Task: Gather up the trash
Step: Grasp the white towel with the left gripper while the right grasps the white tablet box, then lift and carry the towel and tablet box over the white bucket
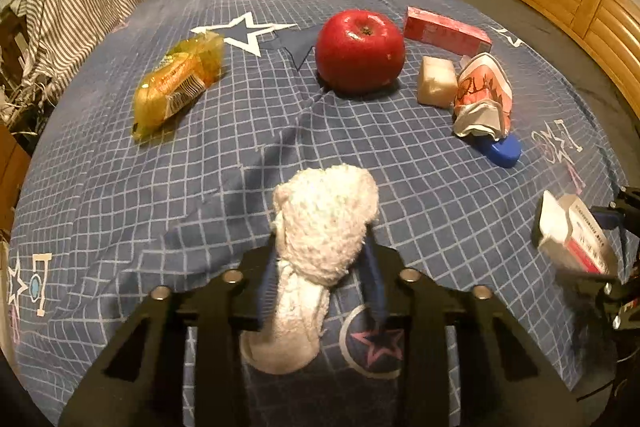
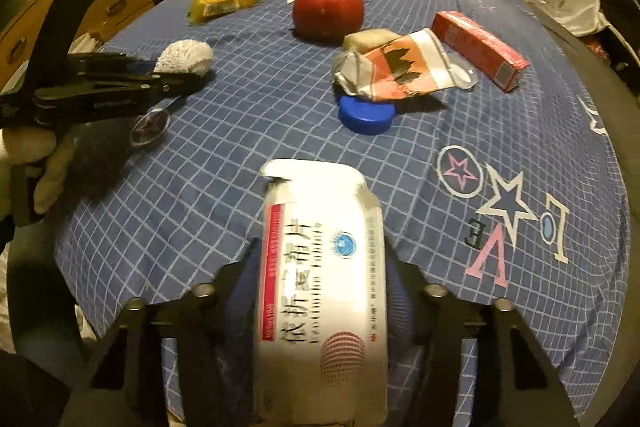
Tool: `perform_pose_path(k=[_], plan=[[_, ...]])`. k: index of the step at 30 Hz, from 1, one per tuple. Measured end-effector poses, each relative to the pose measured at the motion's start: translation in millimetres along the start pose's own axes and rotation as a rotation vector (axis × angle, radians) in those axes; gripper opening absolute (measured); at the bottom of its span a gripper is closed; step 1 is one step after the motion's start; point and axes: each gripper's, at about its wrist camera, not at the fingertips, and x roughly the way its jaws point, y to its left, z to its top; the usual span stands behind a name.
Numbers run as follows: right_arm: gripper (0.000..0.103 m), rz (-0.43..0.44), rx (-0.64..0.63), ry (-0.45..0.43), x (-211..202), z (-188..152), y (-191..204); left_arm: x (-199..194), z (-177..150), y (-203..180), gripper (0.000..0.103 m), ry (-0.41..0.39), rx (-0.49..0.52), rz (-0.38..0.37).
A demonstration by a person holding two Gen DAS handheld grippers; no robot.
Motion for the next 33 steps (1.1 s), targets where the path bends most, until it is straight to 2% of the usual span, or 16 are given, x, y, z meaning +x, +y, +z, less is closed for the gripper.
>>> perform_pose_path(k=[5, 9, 16, 22, 26, 33], plan=[[0.049, -0.03, 0.066, -0.082, -11.1, -13.8, -3.6, -11.4, -8.6, -1.9, 0.029, -0.036, -0.014, 0.01], [0.048, -0.061, 0.141, -0.216, -34.0, -26.7, 1.3, -36.9, -17.7, -9.7, 0.029, -0.099, -0.024, 0.007], [0.049, -0.209, 0.228, -0.523, -102.1, -27.9, 26.8, -104.6, -22.9, -36.5, 0.029, -0.283, -0.038, -0.006], [0.049, -0.33, 0.199, -0.694, -152.7, -33.6, 51.3, -159.9, -32.4, -56.9, 0.029, -0.453, -0.037, -0.001], [0.05, -0.367, 0.229, -0.775, -177.3, -42.4, 57.8, -179.8, -39.4, -64.8, 0.029, -0.519, -0.05, -0.004], [0.051, -0.373, 0.231, -0.802, -198.6, -52.1, 67.5, -193.8, -47.7, -73.6, 0.029, -0.566, -0.038, -0.001]])
